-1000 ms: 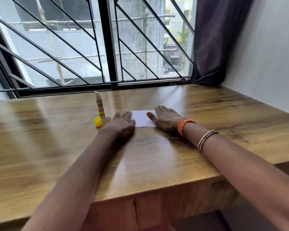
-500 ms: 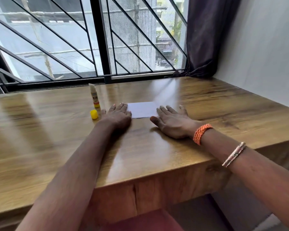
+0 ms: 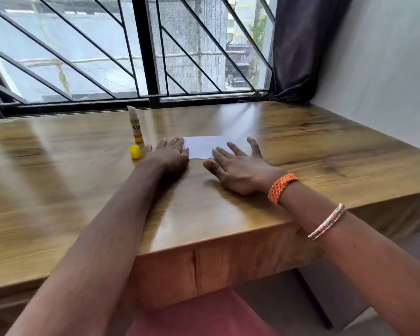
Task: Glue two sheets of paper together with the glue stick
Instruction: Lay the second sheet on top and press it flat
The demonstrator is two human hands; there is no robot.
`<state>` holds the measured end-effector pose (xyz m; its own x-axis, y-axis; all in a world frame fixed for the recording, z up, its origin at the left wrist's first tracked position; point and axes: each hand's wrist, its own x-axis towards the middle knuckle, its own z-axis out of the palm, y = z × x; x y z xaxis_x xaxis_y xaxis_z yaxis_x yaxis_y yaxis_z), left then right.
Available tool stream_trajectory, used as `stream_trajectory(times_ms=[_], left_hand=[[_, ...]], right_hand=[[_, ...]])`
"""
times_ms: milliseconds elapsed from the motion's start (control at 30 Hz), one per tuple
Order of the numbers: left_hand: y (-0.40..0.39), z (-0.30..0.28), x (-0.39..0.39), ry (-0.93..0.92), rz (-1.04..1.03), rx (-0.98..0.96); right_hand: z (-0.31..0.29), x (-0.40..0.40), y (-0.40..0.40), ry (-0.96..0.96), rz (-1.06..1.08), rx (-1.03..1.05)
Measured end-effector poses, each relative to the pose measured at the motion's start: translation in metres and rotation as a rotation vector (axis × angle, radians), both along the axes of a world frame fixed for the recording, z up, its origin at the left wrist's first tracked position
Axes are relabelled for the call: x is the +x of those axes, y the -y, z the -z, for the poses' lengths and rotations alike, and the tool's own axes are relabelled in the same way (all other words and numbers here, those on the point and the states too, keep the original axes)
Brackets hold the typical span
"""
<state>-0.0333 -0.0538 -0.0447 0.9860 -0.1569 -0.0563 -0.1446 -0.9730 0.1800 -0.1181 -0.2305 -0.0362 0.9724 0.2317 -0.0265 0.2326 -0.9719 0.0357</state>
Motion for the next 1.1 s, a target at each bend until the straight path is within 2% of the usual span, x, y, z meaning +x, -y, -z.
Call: stream_trajectory(times_ms=[200,433,600,867,1100], left_hand=[[-0.002,0.000,-0.002,0.008,0.007,0.009],[0.000,-0.001,-0.007,0.016,-0.009,0.031],[0.000,-0.004,-0.006,-0.005,0.004,0.053],[-0.002,-0.003,-0.005,-0.005,0.048,0.051],[-0.010,-0.005,0.001,0.167,0.016,0.018]], right_hand=[[0.001,-0.010,0.025,-0.018,0.067,0.005],[-0.013,0.002,0.014,-0.088,0.073,-0.044],[-0.010,0.025,-0.025,-0.158,-0.076,0.117],[-0.012,0.074,-0.049,-0.188,-0.080,0.232],[-0.005,0.081,-0.045,-0.140,-0.104,0.237]])
